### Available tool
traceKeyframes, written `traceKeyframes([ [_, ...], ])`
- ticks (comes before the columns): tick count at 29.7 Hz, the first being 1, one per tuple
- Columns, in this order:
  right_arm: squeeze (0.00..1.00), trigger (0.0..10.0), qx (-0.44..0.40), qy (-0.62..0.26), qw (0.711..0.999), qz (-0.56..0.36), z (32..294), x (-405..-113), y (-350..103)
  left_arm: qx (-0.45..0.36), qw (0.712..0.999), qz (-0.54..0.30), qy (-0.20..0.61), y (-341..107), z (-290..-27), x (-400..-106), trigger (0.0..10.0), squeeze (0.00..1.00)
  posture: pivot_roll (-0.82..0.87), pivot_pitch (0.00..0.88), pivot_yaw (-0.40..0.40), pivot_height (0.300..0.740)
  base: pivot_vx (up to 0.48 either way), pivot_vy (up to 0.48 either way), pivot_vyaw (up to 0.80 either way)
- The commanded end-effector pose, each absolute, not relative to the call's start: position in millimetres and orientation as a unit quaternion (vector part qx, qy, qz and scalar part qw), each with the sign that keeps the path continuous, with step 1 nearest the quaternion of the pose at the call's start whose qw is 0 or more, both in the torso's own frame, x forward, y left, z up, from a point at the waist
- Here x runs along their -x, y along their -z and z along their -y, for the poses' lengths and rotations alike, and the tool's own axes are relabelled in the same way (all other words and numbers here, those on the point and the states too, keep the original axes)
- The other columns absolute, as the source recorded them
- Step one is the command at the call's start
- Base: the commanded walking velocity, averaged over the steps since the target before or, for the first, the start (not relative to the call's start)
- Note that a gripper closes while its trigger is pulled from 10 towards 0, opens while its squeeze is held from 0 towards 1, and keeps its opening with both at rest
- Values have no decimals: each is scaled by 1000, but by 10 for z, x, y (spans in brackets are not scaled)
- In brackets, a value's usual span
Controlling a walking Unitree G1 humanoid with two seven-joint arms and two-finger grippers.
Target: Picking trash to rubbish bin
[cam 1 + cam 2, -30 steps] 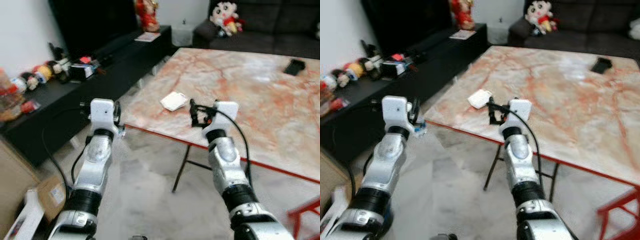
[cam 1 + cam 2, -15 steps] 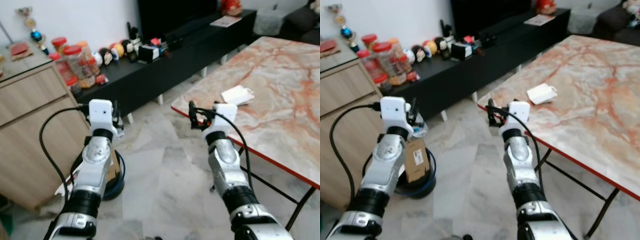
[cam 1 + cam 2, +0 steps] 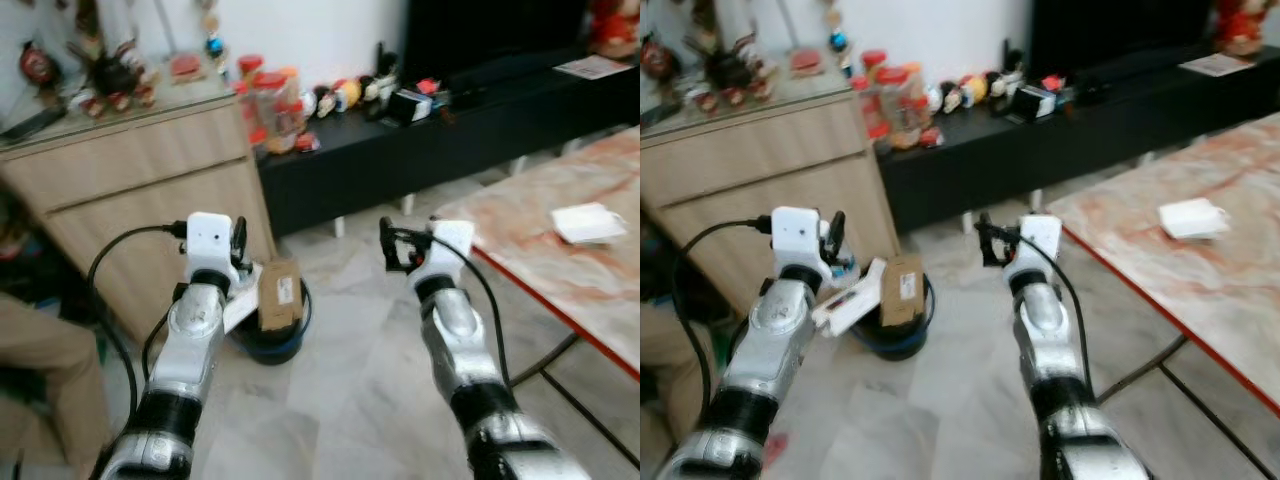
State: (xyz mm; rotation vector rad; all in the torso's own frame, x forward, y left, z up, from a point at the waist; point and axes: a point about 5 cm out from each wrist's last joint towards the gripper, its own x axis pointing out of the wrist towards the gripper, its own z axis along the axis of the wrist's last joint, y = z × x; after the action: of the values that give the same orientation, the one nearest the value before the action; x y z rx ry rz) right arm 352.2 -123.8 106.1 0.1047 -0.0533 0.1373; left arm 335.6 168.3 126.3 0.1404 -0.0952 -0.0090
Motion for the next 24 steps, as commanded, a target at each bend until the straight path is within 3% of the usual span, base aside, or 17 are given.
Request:
traceKeyframes([
  [1,0,10000,-40,-73,996,10,1255,-3499,-983,-68,997,36,5,-1199,-1702,-3354,10000,0,47,0,82,740,0,0,800],
  [8,0,10000,-33,-79,995,-57,1289,-3384,-676,-78,995,-65,-2,-654,-1899,-3160,10000,0,45,0,76,740,0,0,647],
  [11,0,10000,-36,-80,989,-119,1320,-3246,-406,-65,989,-134,-21,-336,-2028,-2996,10000,0,52,0,68,740,0,0,0],
  [15,0,10000,-7,-90,978,-190,1332,-3038,-107,-104,975,-194,-6,-55,-2084,-2796,10000,0,52,0,66,740,0,0,0],
  [21,0,10000,16,-88,937,-338,1416,-2448,473,-106,940,-325,-26,454,-2190,-2274,10000,0,57,0,54,740,0,0,0],
  [24,0,10000,7,-78,927,-366,1457,-2286,588,-90,930,-355,-40,570,-2217,-2105,10000,0,57,0,54,740,0,0,0],
])
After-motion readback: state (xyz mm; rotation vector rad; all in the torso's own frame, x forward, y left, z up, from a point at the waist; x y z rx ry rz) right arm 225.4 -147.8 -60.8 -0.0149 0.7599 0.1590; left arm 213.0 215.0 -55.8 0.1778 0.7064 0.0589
